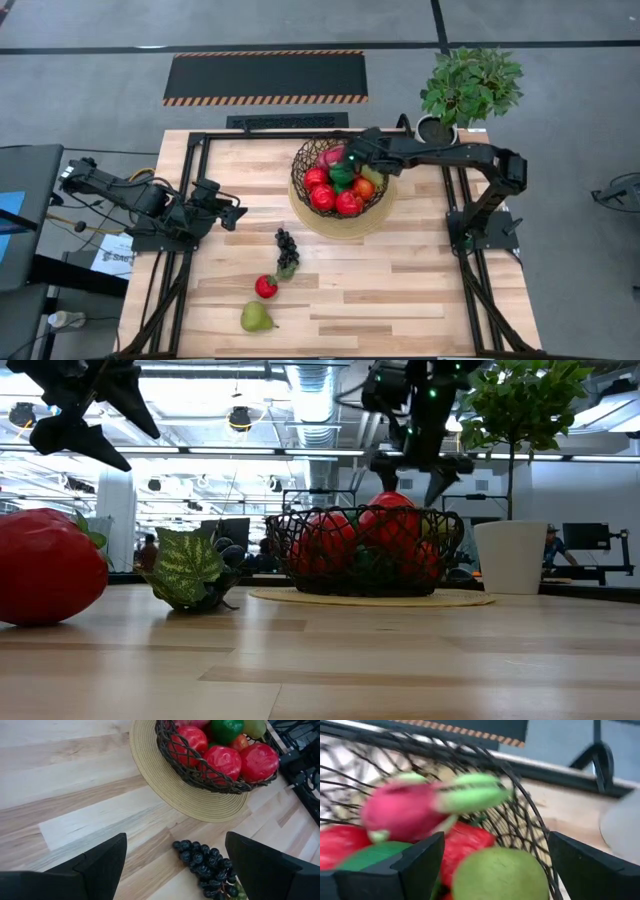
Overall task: Build produce basket
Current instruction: Put the green pear into the black wire basket
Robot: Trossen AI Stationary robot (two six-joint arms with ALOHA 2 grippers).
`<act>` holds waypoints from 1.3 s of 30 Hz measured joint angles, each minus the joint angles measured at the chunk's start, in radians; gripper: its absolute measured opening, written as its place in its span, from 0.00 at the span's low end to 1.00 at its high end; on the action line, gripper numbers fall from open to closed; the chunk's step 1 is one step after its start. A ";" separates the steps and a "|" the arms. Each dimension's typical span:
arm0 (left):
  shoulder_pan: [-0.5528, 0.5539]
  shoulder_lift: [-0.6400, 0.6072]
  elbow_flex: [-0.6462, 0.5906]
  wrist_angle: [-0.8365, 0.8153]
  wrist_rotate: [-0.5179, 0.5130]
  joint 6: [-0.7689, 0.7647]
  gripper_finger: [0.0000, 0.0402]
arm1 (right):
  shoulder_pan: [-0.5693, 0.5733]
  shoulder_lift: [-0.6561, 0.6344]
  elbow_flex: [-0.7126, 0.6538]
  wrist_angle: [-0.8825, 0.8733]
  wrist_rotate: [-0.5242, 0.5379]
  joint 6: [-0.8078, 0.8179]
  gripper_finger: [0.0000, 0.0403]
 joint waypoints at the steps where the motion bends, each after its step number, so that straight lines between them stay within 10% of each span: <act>1: 0.000 0.000 0.000 -0.002 0.000 0.000 0.81 | 0.000 0.000 0.022 0.000 -0.001 -0.024 0.93; 11: 0.000 0.000 0.000 -0.021 0.002 -0.006 0.81 | 0.189 0.003 0.154 0.349 -0.306 -0.428 0.93; 20: 0.000 0.000 0.000 -0.026 0.035 -0.011 0.81 | 0.459 0.215 0.153 0.730 -0.309 -0.526 0.93; 32: -0.074 0.002 0.000 0.064 0.516 0.142 0.81 | 0.651 0.413 0.298 0.825 -0.303 -0.463 0.93; 39: -0.297 0.139 0.000 0.138 0.543 -0.021 0.81 | 0.715 0.406 0.336 0.741 -0.251 -0.460 0.91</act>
